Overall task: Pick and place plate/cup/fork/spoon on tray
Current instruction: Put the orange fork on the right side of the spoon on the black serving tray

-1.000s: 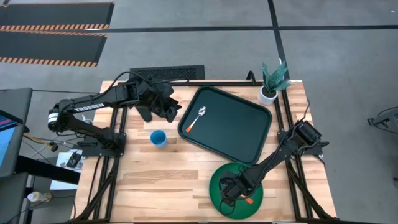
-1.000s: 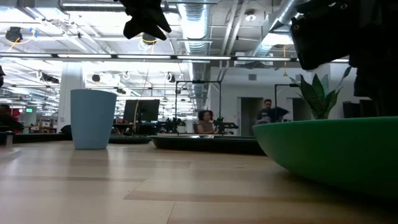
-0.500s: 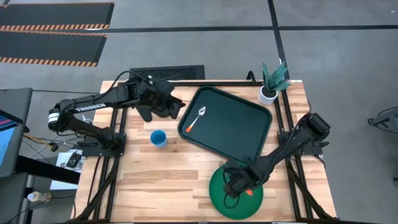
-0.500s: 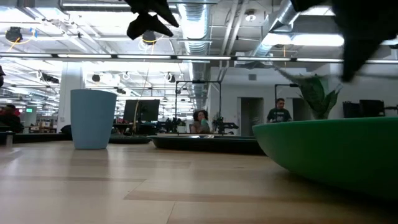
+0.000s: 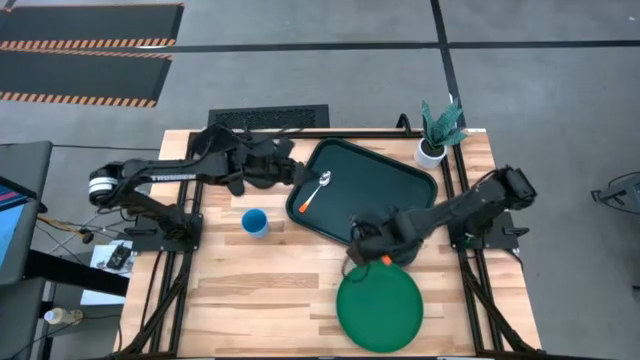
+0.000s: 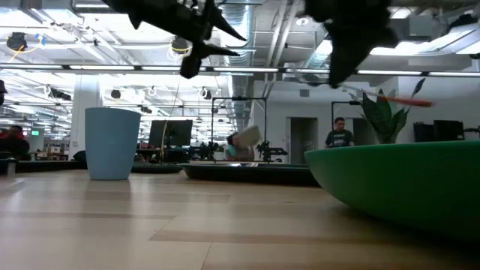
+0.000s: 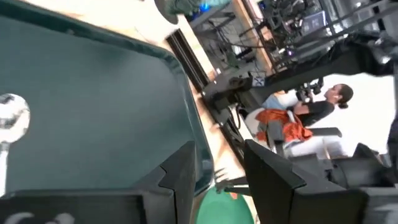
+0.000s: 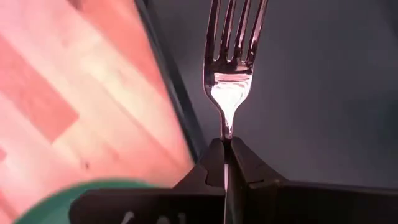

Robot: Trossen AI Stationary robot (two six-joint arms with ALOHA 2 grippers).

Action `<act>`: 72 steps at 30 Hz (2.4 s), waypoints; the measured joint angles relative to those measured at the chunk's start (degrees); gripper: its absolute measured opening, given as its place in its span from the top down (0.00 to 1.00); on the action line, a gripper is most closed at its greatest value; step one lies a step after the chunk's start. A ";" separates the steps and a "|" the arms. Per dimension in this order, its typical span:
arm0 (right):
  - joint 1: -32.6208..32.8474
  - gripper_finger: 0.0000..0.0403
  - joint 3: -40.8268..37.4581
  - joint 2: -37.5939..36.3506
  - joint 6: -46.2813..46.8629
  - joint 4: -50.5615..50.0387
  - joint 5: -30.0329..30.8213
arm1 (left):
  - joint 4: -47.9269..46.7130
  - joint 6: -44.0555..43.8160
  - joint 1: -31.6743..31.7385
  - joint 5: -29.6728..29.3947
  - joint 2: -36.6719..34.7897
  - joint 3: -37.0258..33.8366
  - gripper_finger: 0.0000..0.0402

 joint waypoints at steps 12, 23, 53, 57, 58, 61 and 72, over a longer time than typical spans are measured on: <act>-9.48 0.97 0.02 0.84 -8.52 6.34 0.01 | 1.86 4.27 -2.49 -6.04 6.87 1.08 0.70; -12.22 0.97 -0.02 0.88 -11.31 11.29 -1.73 | 9.82 4.70 -5.19 -7.02 13.76 1.14 0.70; -15.49 0.94 0.02 0.81 -13.31 14.53 -0.30 | 9.93 6.61 -6.36 -15.24 12.81 1.08 0.73; -15.49 0.95 0.02 0.81 -13.31 14.65 -0.38 | 9.92 7.75 -6.34 -15.38 12.83 1.08 0.82; -15.49 0.95 0.02 0.80 -13.31 14.65 -0.42 | 9.86 7.83 -6.35 -15.44 12.83 1.08 0.86; -15.46 0.94 0.02 0.79 -13.29 14.65 -0.45 | 9.96 9.15 -6.38 -16.43 12.83 1.08 0.96; -14.62 0.77 0.04 0.17 -14.42 14.17 -1.63 | 7.73 18.53 -3.54 -9.54 12.92 1.08 1.00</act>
